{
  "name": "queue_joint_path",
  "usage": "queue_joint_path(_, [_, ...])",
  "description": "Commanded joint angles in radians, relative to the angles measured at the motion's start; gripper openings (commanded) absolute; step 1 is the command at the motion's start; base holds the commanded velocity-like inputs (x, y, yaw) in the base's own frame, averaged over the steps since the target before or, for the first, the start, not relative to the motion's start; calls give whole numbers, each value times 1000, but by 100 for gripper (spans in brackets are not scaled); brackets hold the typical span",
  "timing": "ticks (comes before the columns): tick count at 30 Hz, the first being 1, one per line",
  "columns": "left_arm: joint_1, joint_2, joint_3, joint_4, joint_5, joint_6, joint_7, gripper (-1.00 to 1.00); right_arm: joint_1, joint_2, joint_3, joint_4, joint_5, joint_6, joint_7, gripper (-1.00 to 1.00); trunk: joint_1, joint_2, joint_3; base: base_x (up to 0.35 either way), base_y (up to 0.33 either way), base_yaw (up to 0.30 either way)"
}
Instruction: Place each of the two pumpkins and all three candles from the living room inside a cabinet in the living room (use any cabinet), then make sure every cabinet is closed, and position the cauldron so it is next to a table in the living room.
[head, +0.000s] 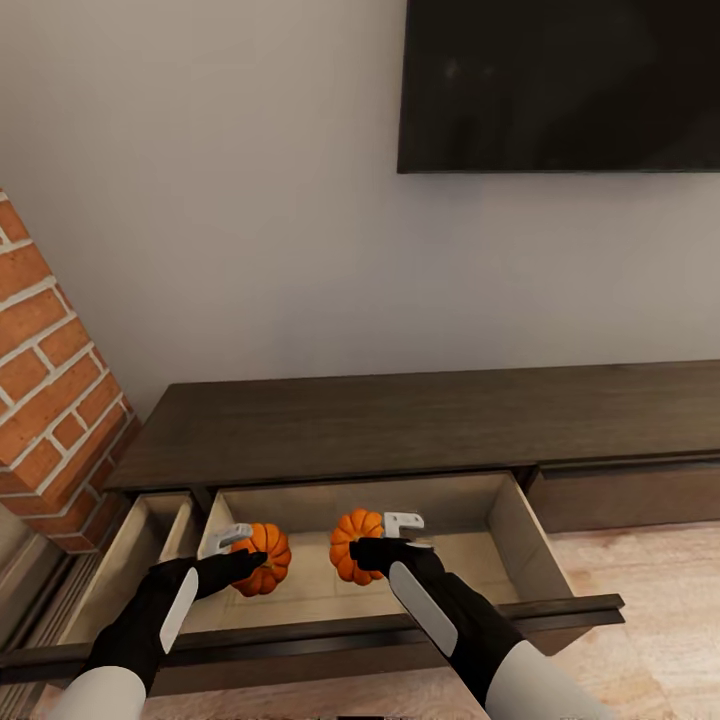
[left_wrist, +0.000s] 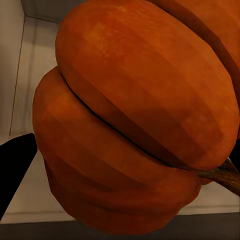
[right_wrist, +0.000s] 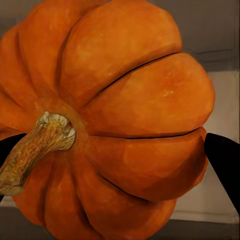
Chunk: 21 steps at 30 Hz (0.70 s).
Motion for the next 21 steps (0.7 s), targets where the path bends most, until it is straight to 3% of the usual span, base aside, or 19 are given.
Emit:
queue_joint_path(1, [-1, -1, 2, -1, 9, 7, 1, -100, -2, 0, 3, 14, -13, -14, -9, -100, 4, -8, -4, 0, 0, 0])
queue_joint_path(11, [-1, -9, 4, -1, 8, 6, 2, -100, -2, 1, 4, 55, -11, -69, -20, -100, 42, -77, -35, 0, 0, 0])
queue_joint_path(17, [-1, -36, 4, -2, 4, -17, 3, -100, -2, 2, 4, 55, -11, -85, -23, -100, 44, -78, -59, 0, 0, 0])
queue_joint_path(21, [-1, -39, 5, -2, 8, -36, 33, -100, -2, 2, 4, 54, -11, -102, -25, -100, 44, -78, -59, 0, 0, 0])
